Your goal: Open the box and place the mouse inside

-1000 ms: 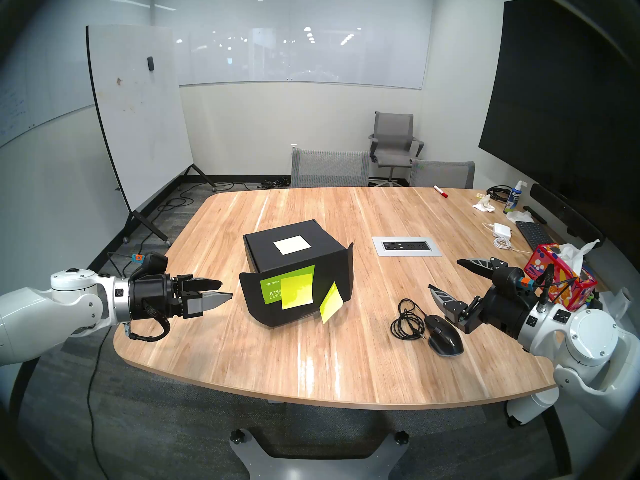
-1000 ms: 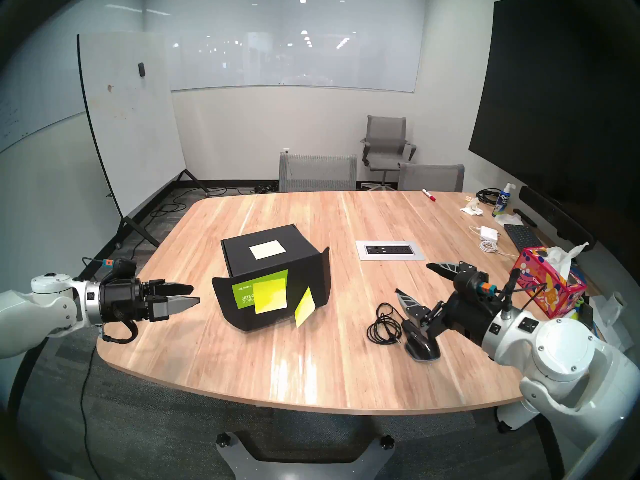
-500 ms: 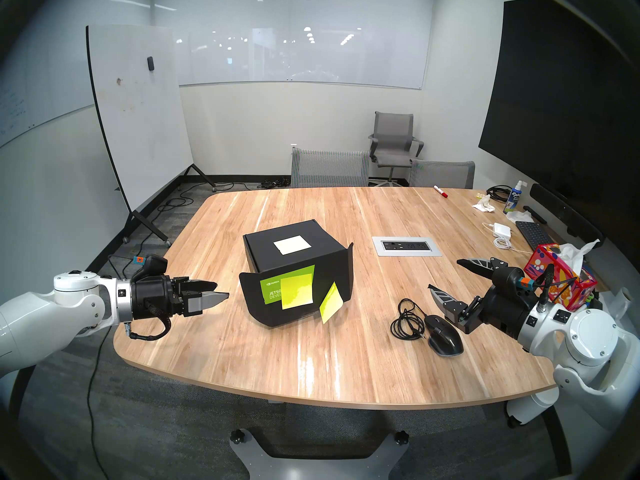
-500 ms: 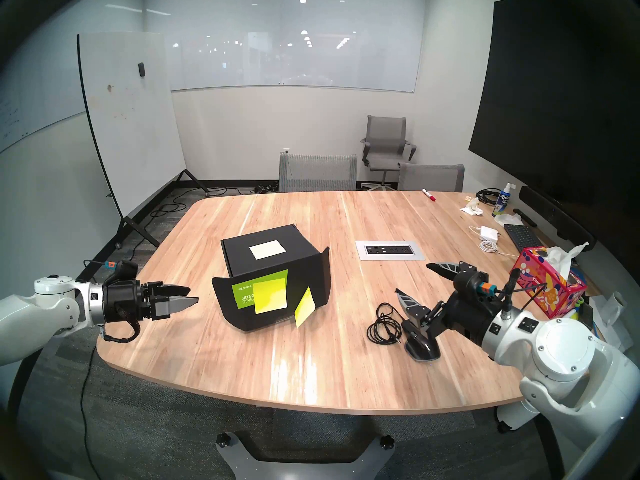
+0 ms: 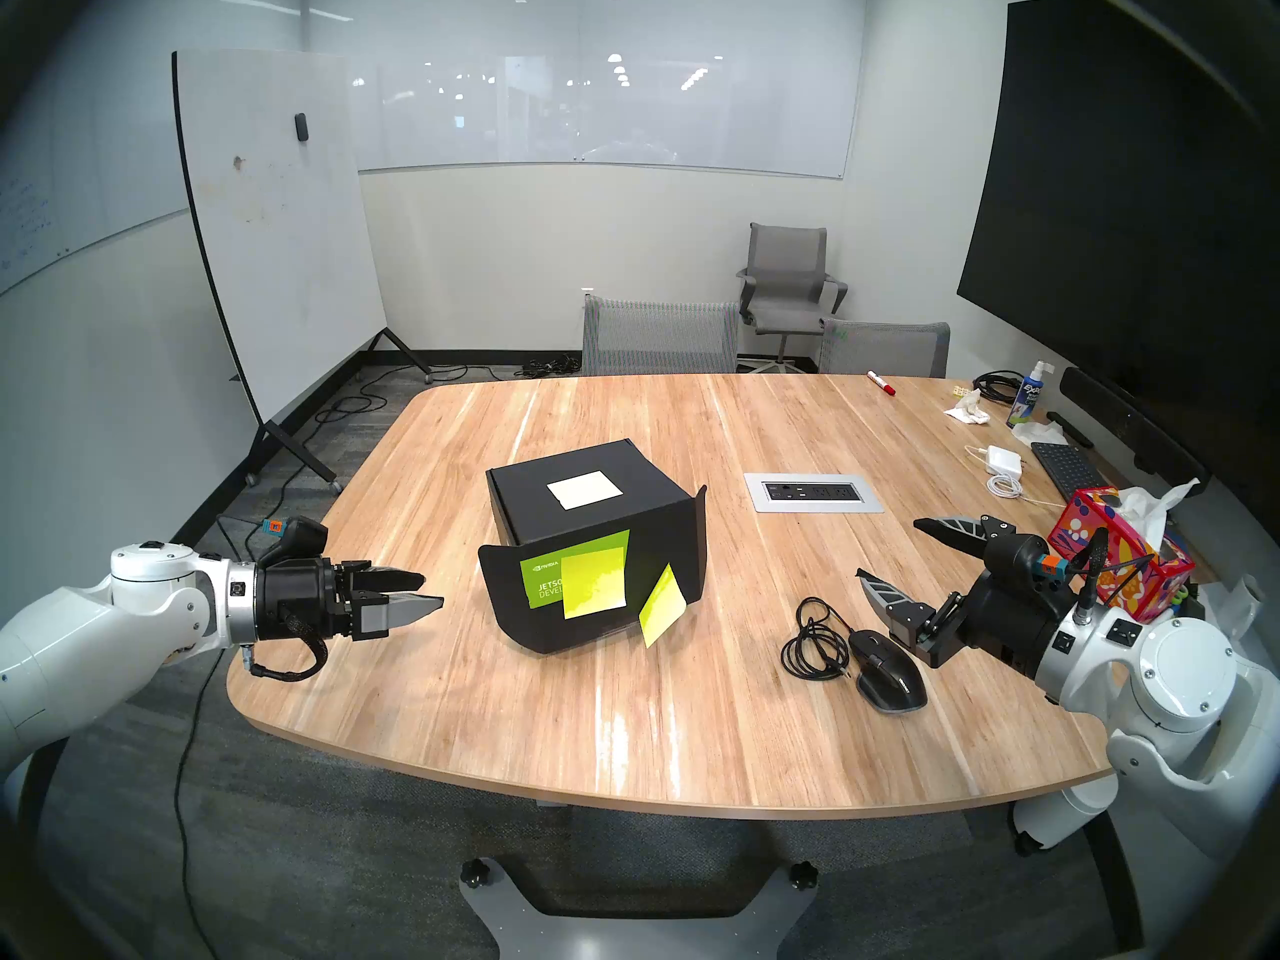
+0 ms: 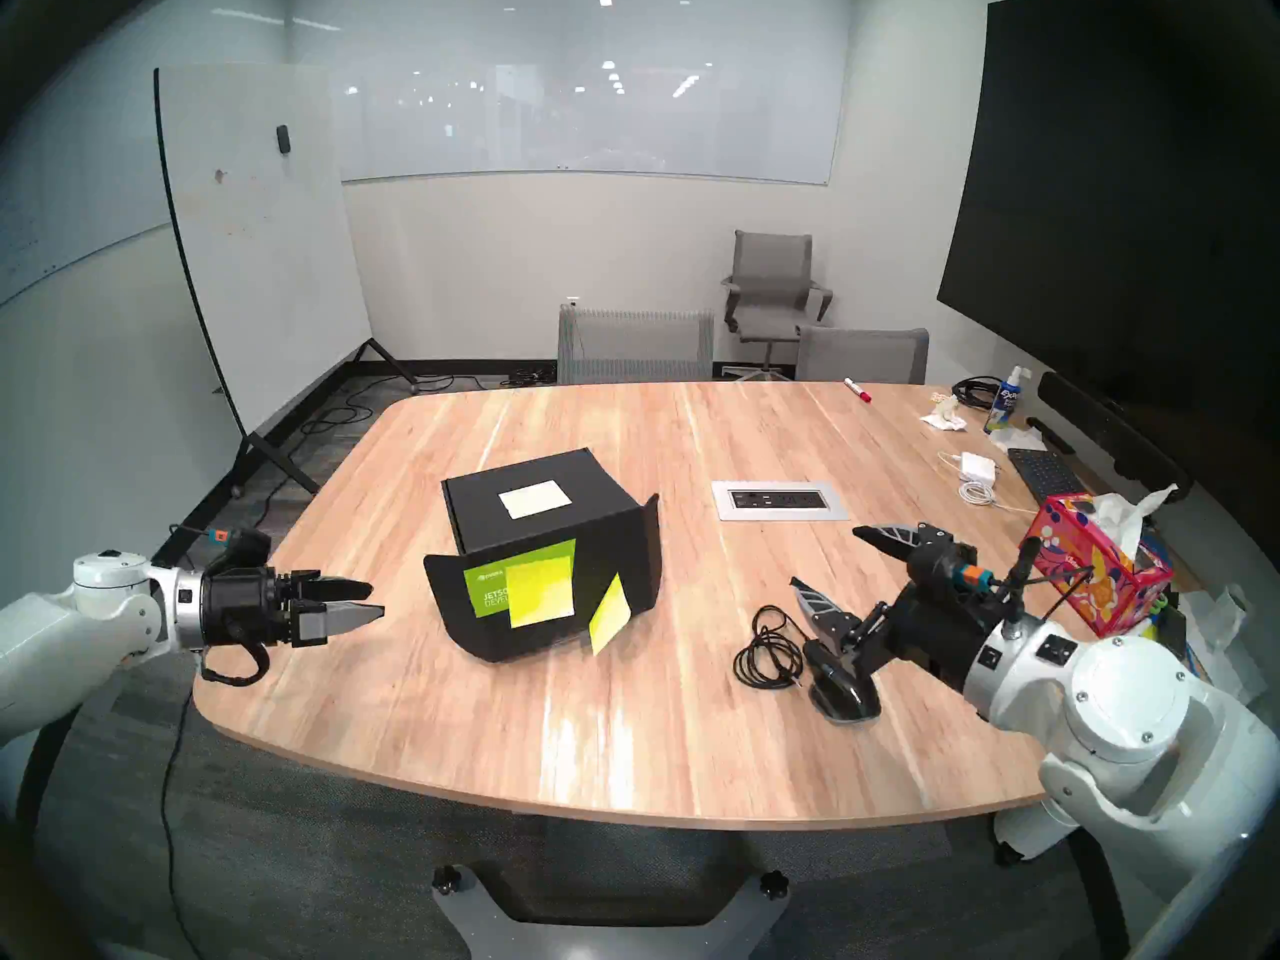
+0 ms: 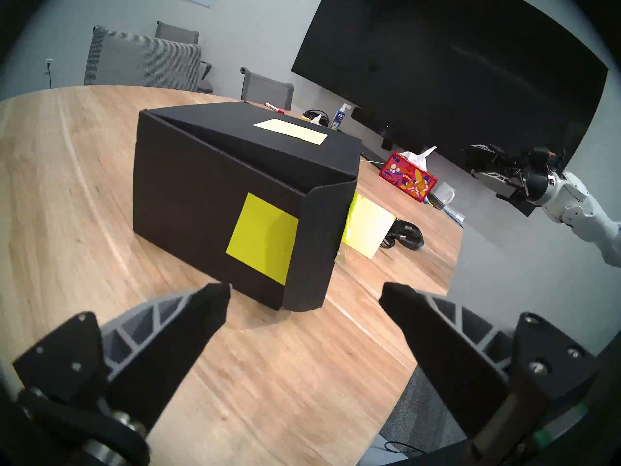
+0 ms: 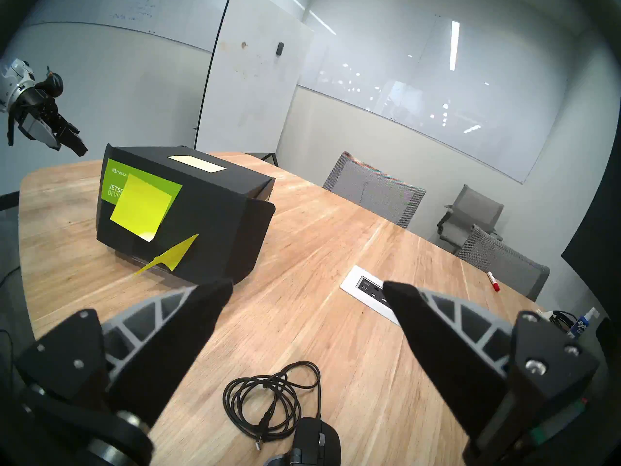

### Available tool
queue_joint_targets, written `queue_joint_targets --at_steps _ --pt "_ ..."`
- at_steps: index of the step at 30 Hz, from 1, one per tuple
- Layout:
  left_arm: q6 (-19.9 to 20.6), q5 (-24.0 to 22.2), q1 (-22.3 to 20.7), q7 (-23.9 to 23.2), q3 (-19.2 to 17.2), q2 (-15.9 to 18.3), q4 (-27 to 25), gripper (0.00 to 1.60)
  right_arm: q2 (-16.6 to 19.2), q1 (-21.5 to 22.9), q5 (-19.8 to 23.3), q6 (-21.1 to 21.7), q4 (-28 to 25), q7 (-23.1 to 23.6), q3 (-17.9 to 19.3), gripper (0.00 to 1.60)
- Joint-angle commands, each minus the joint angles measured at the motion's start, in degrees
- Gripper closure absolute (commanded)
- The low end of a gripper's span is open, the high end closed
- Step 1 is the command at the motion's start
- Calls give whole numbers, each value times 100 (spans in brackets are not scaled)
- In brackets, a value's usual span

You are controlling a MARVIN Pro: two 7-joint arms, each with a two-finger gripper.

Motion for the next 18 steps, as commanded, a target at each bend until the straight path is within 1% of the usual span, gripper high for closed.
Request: queue_joint_targets --at_steps 1,14,18 --pt "10 104 -409 -124 20 -298 -5 0 -8 4 0 -14 -28 7 14 0" --pt "276 358 -852 -6 216 -749 86 0 -8 3 0 -15 -29 7 14 0" --pt "322 401 -904 -20 238 -815 133 0 -9 3 0 -15 -29 8 15 0"
